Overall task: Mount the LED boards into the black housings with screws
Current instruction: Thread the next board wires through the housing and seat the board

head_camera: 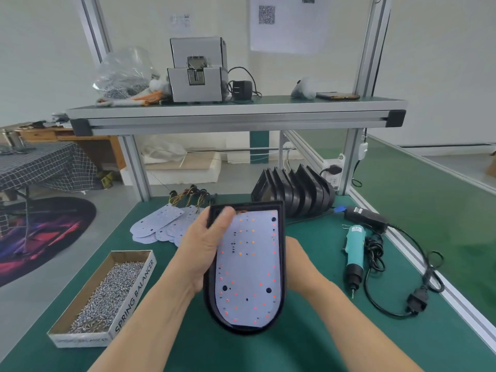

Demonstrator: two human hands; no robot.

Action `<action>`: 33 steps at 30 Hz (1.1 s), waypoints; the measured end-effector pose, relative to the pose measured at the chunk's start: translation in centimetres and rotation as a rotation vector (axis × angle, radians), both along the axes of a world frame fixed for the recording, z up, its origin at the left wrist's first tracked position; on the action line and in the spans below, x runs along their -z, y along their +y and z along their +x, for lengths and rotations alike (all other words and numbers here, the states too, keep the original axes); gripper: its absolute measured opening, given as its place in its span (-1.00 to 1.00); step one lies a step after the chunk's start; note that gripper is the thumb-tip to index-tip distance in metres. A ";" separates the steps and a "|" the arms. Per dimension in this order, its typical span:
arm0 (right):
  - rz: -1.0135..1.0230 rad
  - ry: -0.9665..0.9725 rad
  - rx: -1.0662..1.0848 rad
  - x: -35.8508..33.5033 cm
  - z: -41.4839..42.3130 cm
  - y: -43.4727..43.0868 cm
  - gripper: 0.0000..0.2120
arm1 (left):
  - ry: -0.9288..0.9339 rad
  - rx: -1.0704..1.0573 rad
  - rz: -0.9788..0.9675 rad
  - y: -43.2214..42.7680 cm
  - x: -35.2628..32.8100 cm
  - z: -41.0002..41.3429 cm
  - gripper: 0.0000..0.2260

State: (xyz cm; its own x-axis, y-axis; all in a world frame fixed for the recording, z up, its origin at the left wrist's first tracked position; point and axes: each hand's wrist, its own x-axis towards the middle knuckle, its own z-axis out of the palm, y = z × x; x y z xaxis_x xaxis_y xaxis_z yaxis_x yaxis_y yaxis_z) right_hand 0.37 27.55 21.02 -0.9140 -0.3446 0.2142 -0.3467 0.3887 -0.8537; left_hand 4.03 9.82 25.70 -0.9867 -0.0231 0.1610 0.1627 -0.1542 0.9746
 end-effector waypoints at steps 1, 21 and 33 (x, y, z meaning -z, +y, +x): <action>-0.071 -0.058 0.005 0.2 0.0 0.0 -0.62 | -0.003 0.011 0.029 0.2 0.2 0.1 -0.87; -0.118 0.216 0.172 -2.9 0.8 1.2 -0.89 | 0.096 -0.060 -0.117 0.0 1.4 -0.3 -0.77; 0.094 -0.076 -0.259 -0.7 0.5 2.3 -0.39 | -0.085 0.248 0.184 -3.5 3.4 -0.5 -0.72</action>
State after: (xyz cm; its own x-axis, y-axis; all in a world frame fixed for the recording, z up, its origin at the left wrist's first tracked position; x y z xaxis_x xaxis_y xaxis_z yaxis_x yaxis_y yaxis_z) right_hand 0.83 29.89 21.75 -0.8050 -0.5840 0.1047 -0.3814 0.3742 -0.8453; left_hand 3.51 6.33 22.29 -0.9756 0.1987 0.0932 0.0173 -0.3539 0.9351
